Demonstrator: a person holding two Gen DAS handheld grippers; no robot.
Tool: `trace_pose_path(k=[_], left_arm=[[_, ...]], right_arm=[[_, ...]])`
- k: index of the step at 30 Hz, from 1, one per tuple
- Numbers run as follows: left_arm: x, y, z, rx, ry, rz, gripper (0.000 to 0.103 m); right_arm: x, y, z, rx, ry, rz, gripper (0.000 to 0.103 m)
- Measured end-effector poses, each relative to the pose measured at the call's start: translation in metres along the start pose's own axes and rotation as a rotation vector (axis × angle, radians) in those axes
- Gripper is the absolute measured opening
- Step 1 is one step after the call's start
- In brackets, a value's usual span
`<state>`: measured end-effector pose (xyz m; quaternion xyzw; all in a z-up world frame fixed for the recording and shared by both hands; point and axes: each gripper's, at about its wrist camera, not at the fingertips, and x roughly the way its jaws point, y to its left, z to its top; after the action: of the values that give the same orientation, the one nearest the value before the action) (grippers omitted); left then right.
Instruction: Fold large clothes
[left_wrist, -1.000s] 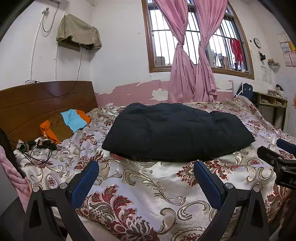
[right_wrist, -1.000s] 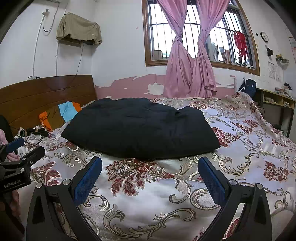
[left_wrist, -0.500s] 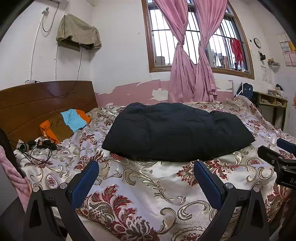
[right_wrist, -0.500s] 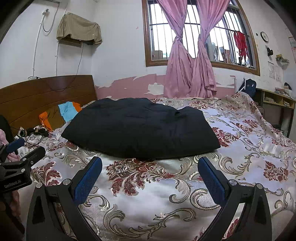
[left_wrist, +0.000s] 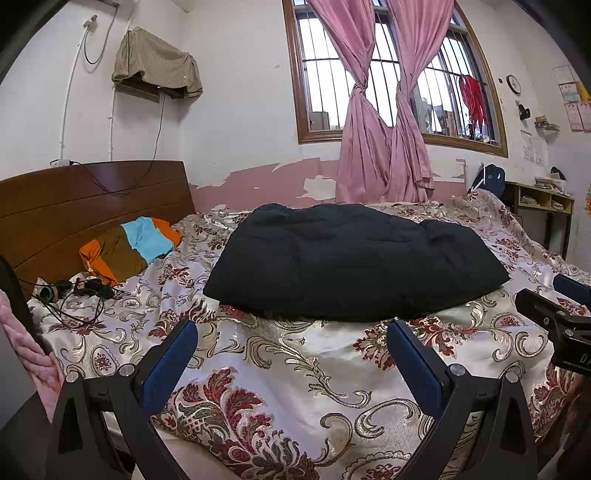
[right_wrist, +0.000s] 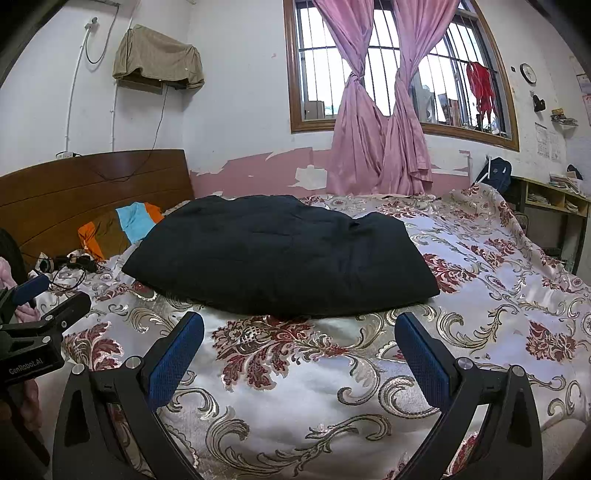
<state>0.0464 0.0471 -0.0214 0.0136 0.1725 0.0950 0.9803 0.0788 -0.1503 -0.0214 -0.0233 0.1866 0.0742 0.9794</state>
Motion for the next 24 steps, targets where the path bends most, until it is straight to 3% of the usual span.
trace_pose_path(k=[9, 13, 24], left_arm=[[0.0011, 0.0010, -0.0009, 0.008, 0.008, -0.007, 0.103], [0.0014, 0.0024, -0.0031, 0.026, 0.003, 0.044, 0.103], [0.0007, 0.0052, -0.0051, 0.039, -0.001, 0.062, 0.103]], right_arm=[[-0.0003, -0.0001, 0.0003, -0.001, -0.002, -0.006, 0.102], [-0.0010, -0.0006, 0.0012, -0.004, -0.006, -0.014, 0.102], [-0.0019, 0.0016, 0.0023, -0.011, -0.005, -0.015, 0.102]])
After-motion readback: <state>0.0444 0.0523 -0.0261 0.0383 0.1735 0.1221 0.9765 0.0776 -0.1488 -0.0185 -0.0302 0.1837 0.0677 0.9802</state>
